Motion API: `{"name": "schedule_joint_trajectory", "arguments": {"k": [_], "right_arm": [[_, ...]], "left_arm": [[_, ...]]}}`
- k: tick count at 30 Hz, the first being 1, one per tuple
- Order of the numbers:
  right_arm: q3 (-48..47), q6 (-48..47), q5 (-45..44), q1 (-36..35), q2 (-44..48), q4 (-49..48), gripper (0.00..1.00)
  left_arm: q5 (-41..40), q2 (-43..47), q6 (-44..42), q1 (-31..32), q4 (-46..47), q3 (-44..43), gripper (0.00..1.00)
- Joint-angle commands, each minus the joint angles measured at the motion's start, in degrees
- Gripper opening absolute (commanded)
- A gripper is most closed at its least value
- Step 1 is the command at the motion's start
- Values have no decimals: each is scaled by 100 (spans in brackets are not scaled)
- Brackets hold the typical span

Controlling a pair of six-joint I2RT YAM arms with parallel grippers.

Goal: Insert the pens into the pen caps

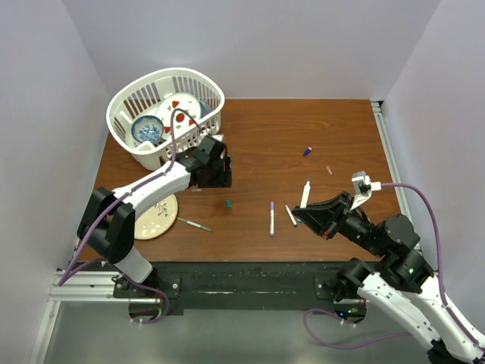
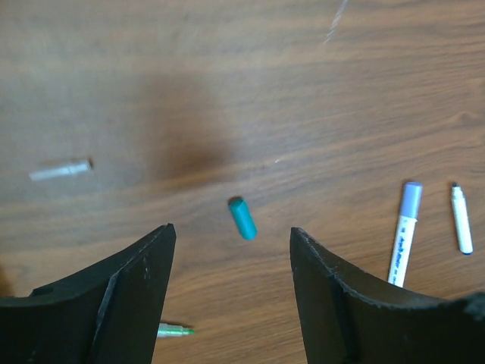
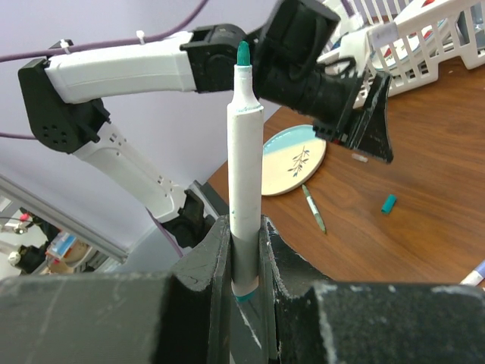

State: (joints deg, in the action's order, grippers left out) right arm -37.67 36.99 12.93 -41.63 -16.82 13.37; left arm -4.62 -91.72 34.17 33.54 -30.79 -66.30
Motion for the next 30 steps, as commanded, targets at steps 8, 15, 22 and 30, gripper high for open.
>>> {"name": "schedule_joint_trajectory", "arguments": {"k": [8, 15, 22, 30], "right_arm": [[-21, -104, -106, -3, 153, 96, 0], [5, -69, -115, -3, 284, 201, 0], [-47, -113, -212, -3, 425, 377, 0], [-135, -201, -238, 5, 451, 509, 0]], "left_arm": [[-82, -380, 1390, 205, 416, 329, 67], [-232, -838, 1636, 381, 249, 135, 64], [-619, -1190, 1751, 461, -217, -216, 61], [-768, -1638, 1759, 539, -603, -489, 54]]}}
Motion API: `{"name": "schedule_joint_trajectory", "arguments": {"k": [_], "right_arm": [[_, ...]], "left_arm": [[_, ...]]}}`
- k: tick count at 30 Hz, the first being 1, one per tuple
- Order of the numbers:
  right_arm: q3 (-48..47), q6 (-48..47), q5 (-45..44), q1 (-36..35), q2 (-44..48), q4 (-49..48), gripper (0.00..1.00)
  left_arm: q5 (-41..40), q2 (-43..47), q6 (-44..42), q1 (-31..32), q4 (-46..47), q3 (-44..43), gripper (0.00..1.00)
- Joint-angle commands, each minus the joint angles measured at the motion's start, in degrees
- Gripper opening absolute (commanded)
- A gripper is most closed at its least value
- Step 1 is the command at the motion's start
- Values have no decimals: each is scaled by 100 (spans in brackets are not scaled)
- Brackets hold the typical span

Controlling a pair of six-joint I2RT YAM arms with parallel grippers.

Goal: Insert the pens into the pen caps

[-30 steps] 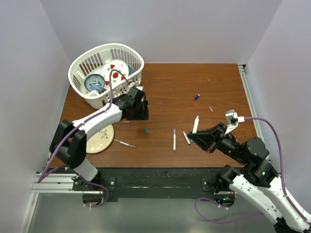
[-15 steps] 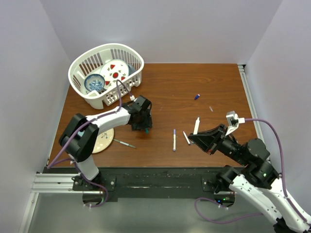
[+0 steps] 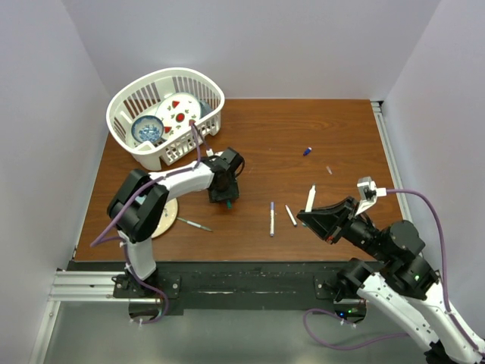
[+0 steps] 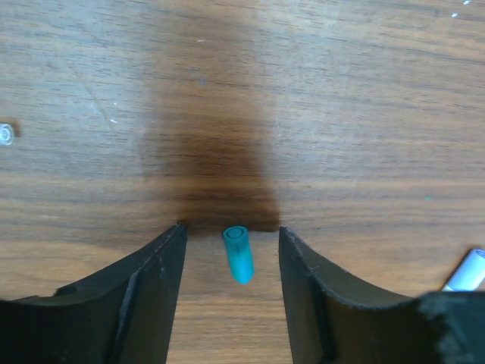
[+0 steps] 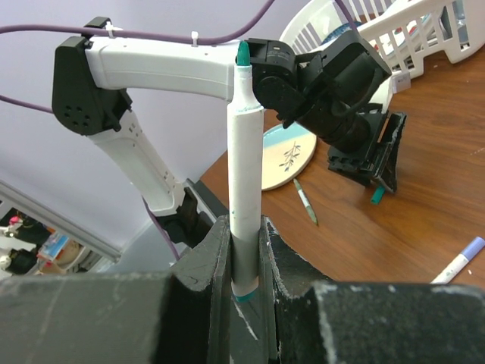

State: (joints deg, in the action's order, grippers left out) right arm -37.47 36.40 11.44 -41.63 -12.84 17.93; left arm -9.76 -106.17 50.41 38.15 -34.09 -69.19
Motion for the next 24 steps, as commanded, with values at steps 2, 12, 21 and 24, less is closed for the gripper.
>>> {"name": "schedule_joint_trajectory", "arguments": {"k": [2, 12, 21, 24], "right_arm": [[-181, -168, -133, 5, 80, 114, 0], [-208, -168, -142, -3, 168, 193, 0], [-225, -169, -169, -3, 229, 272, 0], [-217, -169, -177, -12, 238, 281, 0]], "left_arm": [[-395, -211, 171, 113, -458, -270, 53], [-685, -264, 232, 272, -889, -481, 30], [-483, -255, 144, 281, -775, -394, 24], [-430, -273, 153, 316, -801, -297, 22]]}}
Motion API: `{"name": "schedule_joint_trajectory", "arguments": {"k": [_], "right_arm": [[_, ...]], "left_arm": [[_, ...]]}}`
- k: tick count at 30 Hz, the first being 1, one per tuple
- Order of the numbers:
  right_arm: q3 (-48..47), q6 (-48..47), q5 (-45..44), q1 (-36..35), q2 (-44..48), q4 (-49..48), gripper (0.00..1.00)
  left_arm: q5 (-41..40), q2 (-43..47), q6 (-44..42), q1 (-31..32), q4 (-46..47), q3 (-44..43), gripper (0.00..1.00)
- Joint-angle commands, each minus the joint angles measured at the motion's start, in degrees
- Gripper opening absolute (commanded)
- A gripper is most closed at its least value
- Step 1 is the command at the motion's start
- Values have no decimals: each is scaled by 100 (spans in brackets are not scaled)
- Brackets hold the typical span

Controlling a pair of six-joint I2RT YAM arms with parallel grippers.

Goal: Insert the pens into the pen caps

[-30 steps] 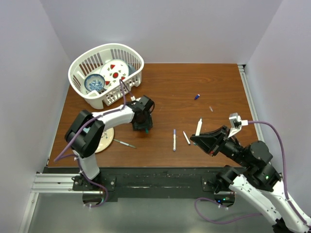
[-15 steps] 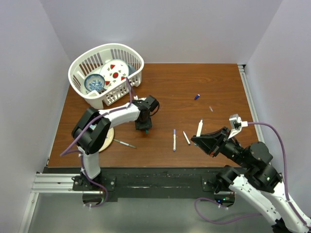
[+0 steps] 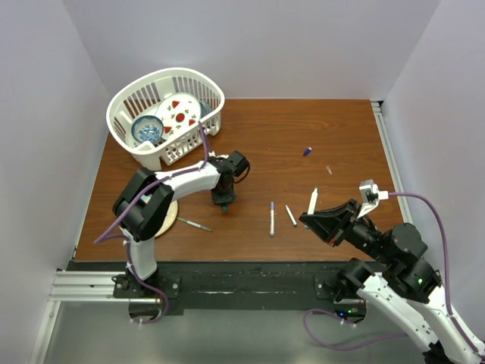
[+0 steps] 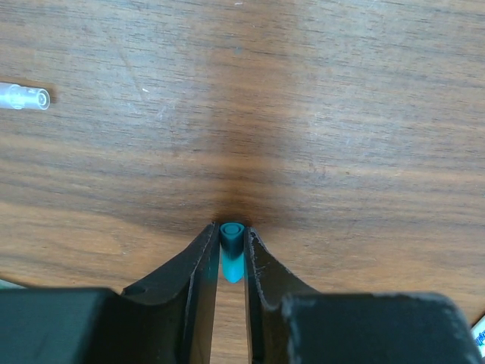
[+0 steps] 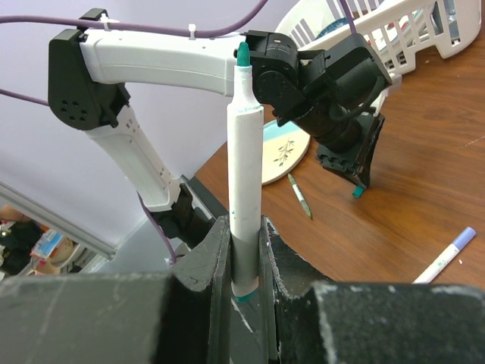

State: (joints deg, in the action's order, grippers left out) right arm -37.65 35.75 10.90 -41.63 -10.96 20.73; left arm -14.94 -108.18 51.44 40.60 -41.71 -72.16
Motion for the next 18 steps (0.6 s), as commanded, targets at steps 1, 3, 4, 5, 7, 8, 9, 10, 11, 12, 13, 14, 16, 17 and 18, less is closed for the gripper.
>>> {"name": "schedule_joint_trajectory", "arguments": {"k": [1, 3, 4, 5, 7, 8, 9, 10, 11, 12, 13, 14, 16, 17, 18], "right_arm": [[-190, -103, -123, 5, 50, 10, 0], [-182, -103, -123, 5, 59, 10, 0], [-155, -86, -114, -3, 50, -16, 0], [-146, -77, -105, -3, 50, -25, 0], [-103, -59, -88, 5, 42, -69, 0], [-94, -59, -88, 5, 7, -78, 0], [-85, -50, -88, -3, -20, -78, 0], [-41, -42, -70, -3, -37, -95, 0], [-15, -33, -35, -3, -99, -122, 0], [29, -7, -9, -3, -134, -183, 0], [125, 46, 26, -3, -160, -236, 0], [187, 72, 88, 5, -222, -288, 0], [372, 143, 167, 5, -318, -482, 0], [424, 152, 219, 5, -371, -552, 0], [529, 169, 255, -3, -511, -701, 0]], "left_arm": [[79, -45, 50, 88, -56, 9, 22], [70, 7, 77, 106, -39, 96, 21], [61, 16, 94, 97, -21, 132, 19], [70, 25, 51, 106, 5, 167, 15], [183, -10, 15, 106, 76, 220, 0], [210, -27, -46, 106, 128, 211, 0], [272, -28, -55, 97, 172, 211, 0], [359, -10, -90, 97, 233, 220, 0], [395, 42, -125, 106, 364, 237, 0], [430, 199, -125, 106, 444, 272, 0], [465, 305, -143, 97, 532, 299, 0], [500, 437, -152, 106, 733, 360, 0], [675, 885, -196, 97, 980, 413, 0], [746, 1052, -248, 97, 1268, 457, 0], [799, 1358, -266, 89, 1401, 475, 0]]}}
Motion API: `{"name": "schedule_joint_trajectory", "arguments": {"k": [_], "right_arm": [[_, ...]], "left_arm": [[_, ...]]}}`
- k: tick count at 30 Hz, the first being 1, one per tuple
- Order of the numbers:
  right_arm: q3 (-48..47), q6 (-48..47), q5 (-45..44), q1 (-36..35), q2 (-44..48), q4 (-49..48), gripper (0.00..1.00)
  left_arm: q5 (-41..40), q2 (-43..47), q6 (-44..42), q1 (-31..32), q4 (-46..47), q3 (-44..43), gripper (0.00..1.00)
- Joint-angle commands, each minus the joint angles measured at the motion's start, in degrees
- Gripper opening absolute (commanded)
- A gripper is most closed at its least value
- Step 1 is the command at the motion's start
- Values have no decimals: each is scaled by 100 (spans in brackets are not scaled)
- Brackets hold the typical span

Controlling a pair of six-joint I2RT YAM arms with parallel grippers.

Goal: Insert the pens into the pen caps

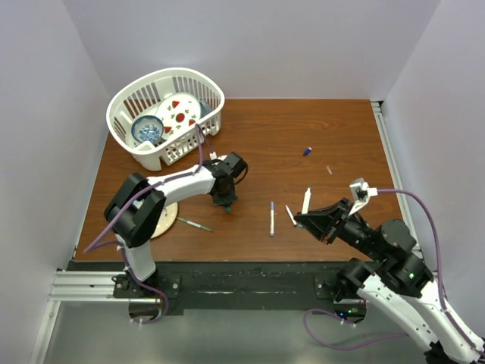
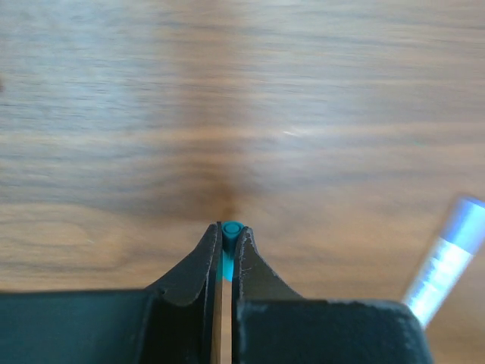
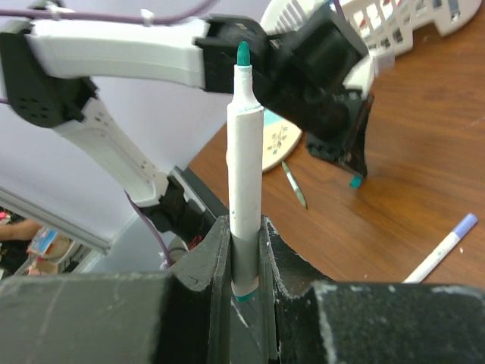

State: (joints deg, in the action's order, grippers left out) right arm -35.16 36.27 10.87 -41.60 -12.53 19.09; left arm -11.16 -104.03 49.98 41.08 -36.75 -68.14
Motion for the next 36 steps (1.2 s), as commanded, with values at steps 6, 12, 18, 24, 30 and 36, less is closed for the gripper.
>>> {"name": "schedule_joint_trajectory", "arguments": {"k": [6, 12, 18, 24, 30, 36], "right_arm": [[676, 231, 730, -6, -1004, -1511, 0], [1081, 486, 1329, 3, -2217, -3127, 0], [1134, 609, 1576, -58, -3026, -3939, 0], [1143, 618, 1567, -102, -3246, -4124, 0], [1204, 653, 1462, -111, -3185, -4107, 0], [1222, 653, 1409, -120, -3088, -4001, 0]], "left_arm": [[1412, 2103, -190, 49, 2627, 599, 0], [2082, 3019, 179, 41, 4807, 1496, 0], [2477, 3389, 399, 40, 5546, 1716, 0], [2715, 3565, 513, 41, 5899, 1918, 0], [2926, 3662, 680, 49, 6224, 2182, 0], [3014, 3741, 777, 58, 6338, 2331, 0]]}}
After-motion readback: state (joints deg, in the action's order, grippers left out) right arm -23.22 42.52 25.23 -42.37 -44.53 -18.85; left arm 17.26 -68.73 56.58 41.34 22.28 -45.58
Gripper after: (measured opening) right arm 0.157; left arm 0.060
